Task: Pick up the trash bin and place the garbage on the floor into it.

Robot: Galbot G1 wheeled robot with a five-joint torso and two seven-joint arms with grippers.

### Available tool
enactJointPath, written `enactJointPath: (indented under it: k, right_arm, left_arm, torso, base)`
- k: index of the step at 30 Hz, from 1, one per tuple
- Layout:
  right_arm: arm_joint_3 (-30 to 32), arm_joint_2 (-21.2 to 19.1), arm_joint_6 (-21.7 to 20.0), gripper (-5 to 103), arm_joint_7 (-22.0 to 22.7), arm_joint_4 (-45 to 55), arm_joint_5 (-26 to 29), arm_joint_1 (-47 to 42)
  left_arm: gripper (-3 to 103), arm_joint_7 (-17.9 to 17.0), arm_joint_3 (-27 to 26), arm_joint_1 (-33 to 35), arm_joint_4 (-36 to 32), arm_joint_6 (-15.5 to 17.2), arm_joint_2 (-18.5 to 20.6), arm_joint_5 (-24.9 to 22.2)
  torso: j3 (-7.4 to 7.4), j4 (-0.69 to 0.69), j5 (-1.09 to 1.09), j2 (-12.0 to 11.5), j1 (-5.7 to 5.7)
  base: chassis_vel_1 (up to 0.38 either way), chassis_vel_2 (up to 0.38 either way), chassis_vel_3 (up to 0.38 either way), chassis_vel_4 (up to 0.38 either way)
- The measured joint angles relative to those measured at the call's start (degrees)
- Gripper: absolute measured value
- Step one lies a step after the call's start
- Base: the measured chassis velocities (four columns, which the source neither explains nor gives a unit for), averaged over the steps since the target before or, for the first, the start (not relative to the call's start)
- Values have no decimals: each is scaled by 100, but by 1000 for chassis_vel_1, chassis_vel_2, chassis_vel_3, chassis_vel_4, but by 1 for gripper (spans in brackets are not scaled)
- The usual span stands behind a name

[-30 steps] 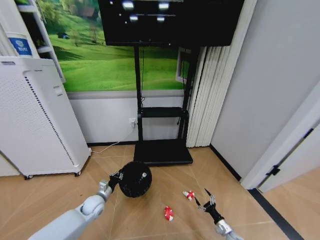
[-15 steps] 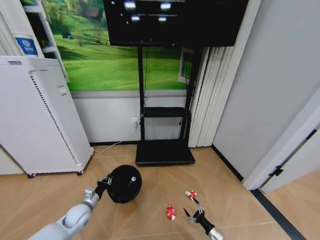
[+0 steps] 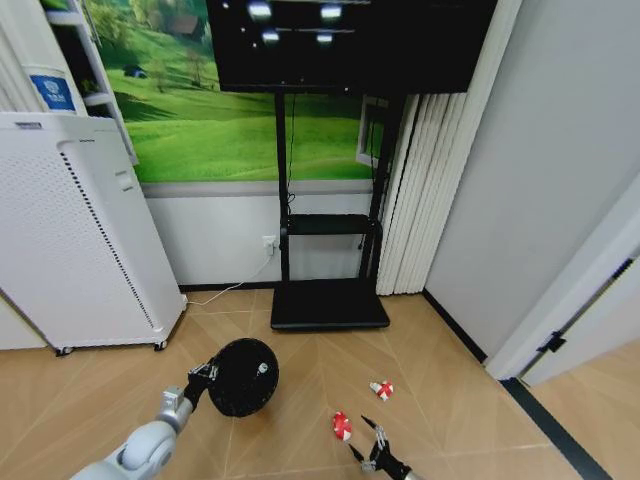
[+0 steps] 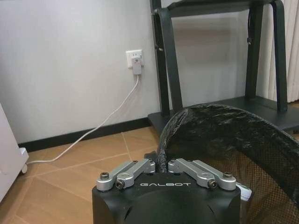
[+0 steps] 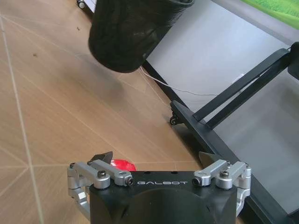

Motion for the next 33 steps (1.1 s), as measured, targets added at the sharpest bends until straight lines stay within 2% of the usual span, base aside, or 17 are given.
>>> enactJointPath:
  k: [5,8,17,21,23,24,26,27,29,33]
  right_arm:
    - [16,141,-3,100,-61,-82,152,81]
    - [106,151,-5,100,-106,-106,227,103]
    - [207,175,-6,100,-234,-138,382,109]
    - [202,264,-7,100,-248,-84,374,55]
    - [223,338,-6,100,-245,-60,334,44]
    - [223,338,-6,100,-245,-60,334,44]
    - [271,394,-7,100,-242,-92,279,49]
    - [271,394,-7,100,-242,-92,279,49]
    - [311,417,-6,100,-241,-102,238,34]
    - [388,479,-7,100,-225,-105,179,-37]
  left_arm:
    - [6,12,95,81,99,-32,-16,53]
    - [6,55,-68,457,162,-89,-15,191]
    - [6,63,-207,775,132,-120,54,206]
    - [6,34,-407,1090,-82,-33,280,61]
    - [6,-36,-591,1300,-346,49,572,-215]
    - [6,-36,-591,1300,-346,49,572,-215]
    - [6,-78,-784,1445,-552,81,914,-404]
    - [6,-78,-784,1445,-552,81,914,-404]
    - [6,-121,-938,1565,-789,125,1288,-631]
    - [6,-135,-994,1653,-954,156,1591,-736]
  torso:
    - [0,0,0,0,0]
    - [0,2,0,0,0]
    - [0,1,-2,0,0]
    - [0,0,0,0,0]
    - [0,2,-1,0,0]
    - [0,2,-1,0,0]
    - [0,2,1,0,0]
    - [0,2,1,0,0]
    - [0,1,0,0,0]
    - [0,-1,1,0,0]
  base:
    - [0,0,0,0]
    - [0,0,0,0]
    - [0,0,0,0]
    - [0,0,0,0]
    - [0,0,0,0]
    - [0,0,0,0]
    - [0,0,0,0]
    - [0,0,0,0]
    - [0,0,0,0]
    - [0,0,0,0]
